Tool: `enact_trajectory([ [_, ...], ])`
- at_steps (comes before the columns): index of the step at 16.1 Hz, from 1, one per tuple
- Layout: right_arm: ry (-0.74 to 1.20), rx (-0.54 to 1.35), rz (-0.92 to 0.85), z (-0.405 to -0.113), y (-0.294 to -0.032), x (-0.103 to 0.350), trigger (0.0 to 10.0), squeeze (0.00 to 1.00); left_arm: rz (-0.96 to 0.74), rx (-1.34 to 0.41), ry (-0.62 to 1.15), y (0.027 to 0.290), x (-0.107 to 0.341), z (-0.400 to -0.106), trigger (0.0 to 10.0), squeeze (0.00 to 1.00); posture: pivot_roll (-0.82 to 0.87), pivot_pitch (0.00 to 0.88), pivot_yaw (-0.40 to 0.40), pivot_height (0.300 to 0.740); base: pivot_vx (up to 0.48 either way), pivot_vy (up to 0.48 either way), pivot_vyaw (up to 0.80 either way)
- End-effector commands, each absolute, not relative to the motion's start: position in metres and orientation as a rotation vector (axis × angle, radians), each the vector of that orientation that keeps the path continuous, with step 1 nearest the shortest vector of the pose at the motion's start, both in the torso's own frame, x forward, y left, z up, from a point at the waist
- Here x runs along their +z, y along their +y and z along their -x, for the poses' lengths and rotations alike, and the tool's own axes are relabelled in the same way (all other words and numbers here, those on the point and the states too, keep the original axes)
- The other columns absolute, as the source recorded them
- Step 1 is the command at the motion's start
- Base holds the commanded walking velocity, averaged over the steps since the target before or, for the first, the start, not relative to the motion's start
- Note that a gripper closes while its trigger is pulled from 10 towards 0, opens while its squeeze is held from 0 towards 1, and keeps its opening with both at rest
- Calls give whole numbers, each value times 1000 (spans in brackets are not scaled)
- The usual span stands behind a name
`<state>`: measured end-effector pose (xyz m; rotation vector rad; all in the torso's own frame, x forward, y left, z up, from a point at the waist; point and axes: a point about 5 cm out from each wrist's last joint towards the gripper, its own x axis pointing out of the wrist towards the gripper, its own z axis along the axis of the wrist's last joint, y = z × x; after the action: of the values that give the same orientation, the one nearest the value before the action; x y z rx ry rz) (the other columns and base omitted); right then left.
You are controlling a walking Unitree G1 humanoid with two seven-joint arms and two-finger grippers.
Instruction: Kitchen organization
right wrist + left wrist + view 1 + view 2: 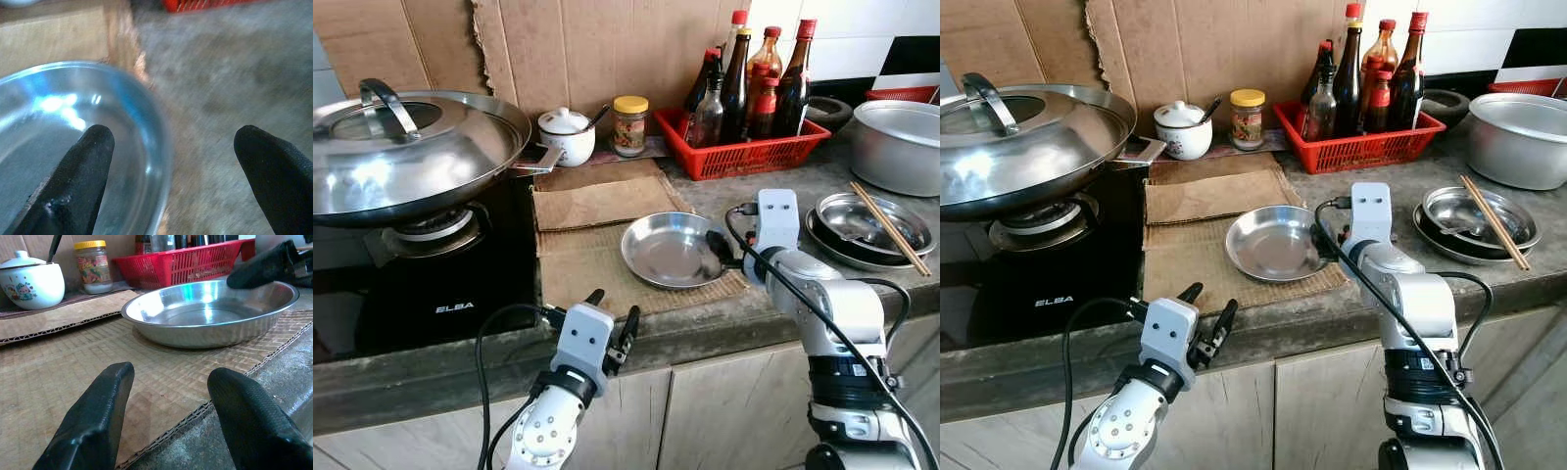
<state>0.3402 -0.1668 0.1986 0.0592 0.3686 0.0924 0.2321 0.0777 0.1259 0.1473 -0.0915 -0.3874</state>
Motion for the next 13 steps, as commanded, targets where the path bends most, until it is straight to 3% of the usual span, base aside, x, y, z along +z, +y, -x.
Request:
enact_trajectory([
  [1,421,134,-52,-343,-163,201,10000,0,-146,-382,-90,78,127,-231,10000,0,-13,0,-29,740,0,0,0],
  [5,498,163,16,-343,-160,194,10000,0,-145,-379,-92,77,127,-230,10000,0,-11,0,-34,740,0,0,0],
  [6,511,164,30,-344,-160,192,4275,0,-146,-379,-92,77,127,-230,10000,0,-10,0,-36,740,0,0,0],
  [7,521,153,44,-345,-161,191,0,0,-146,-379,-93,77,127,-230,10000,0,-10,0,-38,740,0,0,0],
  [13,541,126,37,-348,-164,189,0,0,-147,-375,-93,77,127,-229,10000,0,-5,0,-43,740,0,0,0],
])
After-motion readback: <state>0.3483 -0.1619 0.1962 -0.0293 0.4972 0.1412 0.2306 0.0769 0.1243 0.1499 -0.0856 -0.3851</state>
